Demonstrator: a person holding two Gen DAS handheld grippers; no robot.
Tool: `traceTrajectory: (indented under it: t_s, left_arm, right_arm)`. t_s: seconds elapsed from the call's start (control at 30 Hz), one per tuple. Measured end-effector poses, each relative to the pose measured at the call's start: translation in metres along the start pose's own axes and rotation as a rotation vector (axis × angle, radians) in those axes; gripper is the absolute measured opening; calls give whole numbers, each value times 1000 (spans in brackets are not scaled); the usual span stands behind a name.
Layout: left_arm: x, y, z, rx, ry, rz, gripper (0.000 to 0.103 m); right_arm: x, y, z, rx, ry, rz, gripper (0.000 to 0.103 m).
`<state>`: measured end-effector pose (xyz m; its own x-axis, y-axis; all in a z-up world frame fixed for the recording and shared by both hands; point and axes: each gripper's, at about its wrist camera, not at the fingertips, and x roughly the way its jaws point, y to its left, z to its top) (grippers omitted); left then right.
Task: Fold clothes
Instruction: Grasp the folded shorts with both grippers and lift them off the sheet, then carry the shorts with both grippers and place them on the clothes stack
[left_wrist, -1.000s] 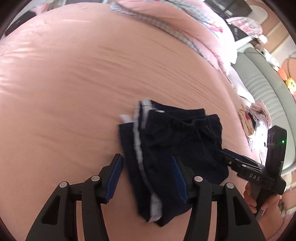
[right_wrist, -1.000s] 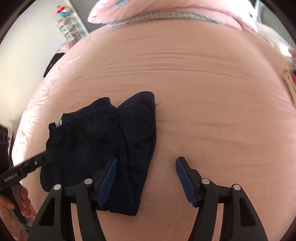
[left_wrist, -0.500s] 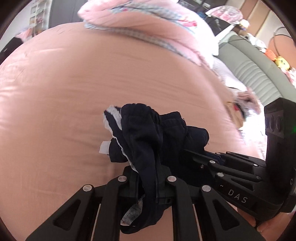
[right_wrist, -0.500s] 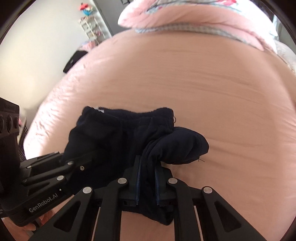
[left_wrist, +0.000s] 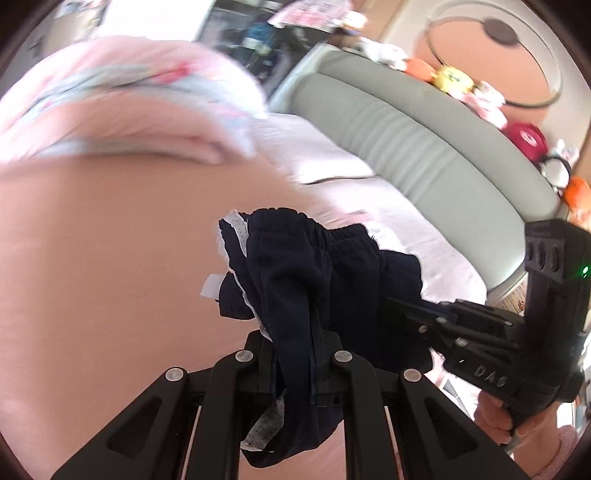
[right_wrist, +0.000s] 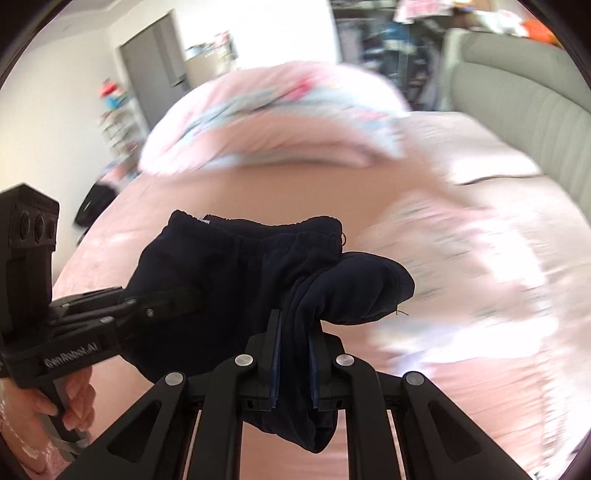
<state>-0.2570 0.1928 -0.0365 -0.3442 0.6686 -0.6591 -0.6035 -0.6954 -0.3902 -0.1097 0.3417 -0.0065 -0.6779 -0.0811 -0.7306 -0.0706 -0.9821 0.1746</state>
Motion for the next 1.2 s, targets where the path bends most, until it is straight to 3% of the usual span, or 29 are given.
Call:
traceTrajectory:
  t_s: [0.2,0.33,0.43,0.47,0.5,0.53,0.6,0.7,0.73,0.8,0.9,1.0,1.03,1.1,1.2]
  left_arm:
    - [77,-61,53,-9,16,-61,9]
    - [120,-77,73,-20,51,-63,10]
    - [143,-81,69,-10,89,-17,13]
    - [150,-79,63,7,97,29,16]
    - [156,-77,57,27,104,74,24]
    - [157,-78,52,64,93,108,26]
    - [142,-79,44,106,18,139,32]
    - [108,-95,40,172,-203,222,47]
    - [97,-101,39,193,-276,226,49]
    - [93,-117,39,272,-346,187,50]
    - [127,-129,35,377,-257,194,50]
    - [161,-117,27,397,-149,259,48]
    - [166,-107,26,374,-125,282,48]
    - [159,-85,27,273,-119,215,50]
    - [130,-71,25,147,-176,114,50]
  right_arm:
    - [-6,-114,40,97,-21,-99,12]
    - [17,-177,42,146,4,-142,14]
    - [49,-214,50,167,19,-152,16]
    - [59,-225,45,181,35,-154,21]
    - [71,-231,46,189,43,-155,23]
    - [83,-237,46,197,51,-155,31]
    - [104,-248,48,211,60,-159,38]
    - [76,-233,45,178,-88,-210,45]
    - [65,-228,45,182,-135,-241,47]
    - [48,-218,46,177,-215,-274,50]
    - [69,-205,53,117,-159,-205,50]
    - [106,-202,48,67,-52,-240,49]
    - [113,-206,43,66,-34,-253,48]
    - [110,-220,36,109,-40,-233,46]
    - [98,-230,29,195,-66,-207,50]
